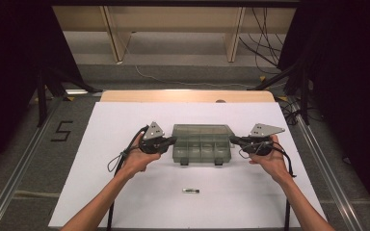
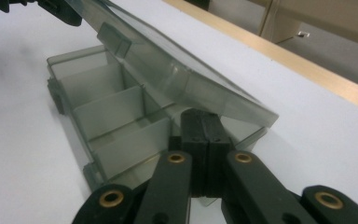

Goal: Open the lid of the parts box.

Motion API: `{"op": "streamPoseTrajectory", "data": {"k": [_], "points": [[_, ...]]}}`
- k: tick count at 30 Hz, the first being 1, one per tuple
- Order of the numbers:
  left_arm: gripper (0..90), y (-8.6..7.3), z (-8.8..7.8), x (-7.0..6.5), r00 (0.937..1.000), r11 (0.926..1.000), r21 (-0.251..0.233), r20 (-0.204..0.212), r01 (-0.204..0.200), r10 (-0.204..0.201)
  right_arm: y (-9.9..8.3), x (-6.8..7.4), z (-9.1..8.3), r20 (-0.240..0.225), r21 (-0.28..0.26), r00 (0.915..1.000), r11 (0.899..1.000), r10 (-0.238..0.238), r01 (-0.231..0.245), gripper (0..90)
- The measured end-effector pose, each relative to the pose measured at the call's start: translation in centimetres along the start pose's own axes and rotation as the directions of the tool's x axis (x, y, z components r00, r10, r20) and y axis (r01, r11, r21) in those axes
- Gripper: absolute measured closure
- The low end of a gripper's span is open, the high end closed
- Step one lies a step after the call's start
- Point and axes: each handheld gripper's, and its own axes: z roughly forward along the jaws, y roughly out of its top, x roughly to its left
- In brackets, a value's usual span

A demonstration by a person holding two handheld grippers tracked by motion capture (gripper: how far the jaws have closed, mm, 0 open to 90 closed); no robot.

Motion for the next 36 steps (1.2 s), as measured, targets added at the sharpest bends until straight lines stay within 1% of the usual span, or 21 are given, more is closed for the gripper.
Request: {"op": "streamPoseTrajectory", "data": {"k": [1,2,3,5,7,8,10,14,15,19,21,25,26,28,30,31,32,33,34,35,36], "points": [[89.5,0.1,0.0,0.1,1.0,1.0,0.007,-0.005,0.002,-0.002,0.0,0.0,0.0,0.0,0.0,1.0,1.0,0.0,0.0,90.0],[89.5,0.1,0.1,0.3,1.0,1.0,0.007,-0.002,0.003,-0.003,0.2,-0.1,0.1,0.003,-0.021,1.0,1.0,0.009,-0.008,90.0],[89.5,0.1,0.2,0.4,0.9999,1.0,0.006,-0.013,0.006,-0.006,0.2,-0.1,0.1,0.003,-0.021,1.0,1.0,0.009,-0.008,90.0],[89.5,0.3,0.0,0.5,0.9995,0.9995,-0.003,-0.012,0.031,-0.031,0.4,-0.2,0.3,0.012,-0.027,0.9999,1.0,0.004,-0.003,90.0],[89.5,0.6,-0.1,0.5,0.9998,0.9998,-0.009,-0.011,0.019,-0.019,0.4,-0.3,0.3,0.014,-0.024,0.9999,1.0,0.003,-0.002,90.0],[89.5,0.7,-0.2,0.5,0.9996,0.9997,-0.011,-0.013,0.024,-0.024,0.5,-0.3,0.3,0.016,-0.02,0.9999,1.0,0.003,-0.003,90.0],[89.5,1.0,-0.1,0.6,0.9995,0.9997,-0.013,-0.027,0.018,-0.019,0.5,-0.4,0.4,0.026,-0.029,0.9997,1.0,0.0,0.001,90.0],[89.5,1.1,0.0,0.7,0.9994,0.9994,-0.023,-0.024,0.024,-0.025,0.7,-0.5,0.5,0.035,-0.051,0.9994,0.999,0.006,-0.004,90.0],[89.5,1.1,0.0,0.6,0.9991,0.9995,-0.024,-0.036,0.021,-0.022,0.7,-0.5,0.5,0.035,-0.051,0.9994,0.999,0.006,-0.004,90.0],[89.5,1.2,-0.2,0.7,0.9994,0.9995,-0.028,-0.032,0.014,-0.015,0.6,-0.4,0.5,0.04,-0.037,0.9991,0.999,0.011,-0.01,90.0],[89.5,1.3,-0.3,0.7,0.9992,0.9995,-0.028,-0.036,0.014,-0.015,0.7,-0.3,0.3,0.035,-0.042,0.9991,0.999,0.024,-0.023,90.0],[89.5,1.3,-0.3,0.6,0.9991,0.9996,-0.025,-0.04,0.011,-0.012,0.6,-0.4,0.2,0.028,-0.035,0.9992,0.999,0.028,-0.027,90.0],[89.5,1.3,-0.3,0.6,0.9991,0.9996,-0.027,-0.04,0.011,-0.012,0.5,-0.4,0.0,0.028,-0.023,0.999,0.999,0.035,-0.035,90.0],[89.5,1.3,-0.3,0.6,0.9991,0.9996,-0.026,-0.041,0.008,-0.009,0.4,-0.6,-0.1,0.008,-0.009,0.9988,0.999,0.049,-0.049,87.8],[89.5,1.2,-0.3,0.6,0.9992,0.9997,-0.024,-0.039,0.008,-0.009,0.1,-0.9,-0.4,0.014,-0.004,0.9986,0.999,0.051,-0.051,85.2],[89.5,1.2,-0.3,0.7,0.9991,0.9997,-0.025,-0.041,0.005,-0.006,-0.1,-1.3,-0.6,0.019,0.016,0.9962,0.996,0.085,-0.086,76.5],[89.5,1.2,-0.3,0.7,0.9989,0.9995,-0.029,-0.045,0.014,-0.015,-0.2,-1.5,-0.6,0.029,0.025,0.9957,0.996,0.088,-0.089,70.8],[89.5,1.2,-0.3,0.7,0.9989,0.9995,-0.029,-0.045,0.014,-0.015,-0.2,-1.5,-0.6,0.029,0.025,0.9957,0.996,0.088,-0.089,70.8],[89.5,1.2,-0.3,0.7,0.9989,0.9995,-0.03,-0.045,0.013,-0.015,-0.2,-1.6,-0.6,0.05,0.033,0.9933,0.994,0.104,-0.106,63.5],[89.5,1.3,-0.3,0.7,0.9988,0.9994,-0.031,-0.047,0.013,-0.014,-0.1,-1.9,-0.4,0.067,0.023,0.9888,0.991,0.134,-0.135,48.1],[89.5,1.3,-0.3,0.7,0.9988,0.9994,-0.031,-0.048,0.012,-0.013,0.0,-2.0,-0.2,0.077,0.025,0.9885,0.991,0.13,-0.132,40.4]]}}
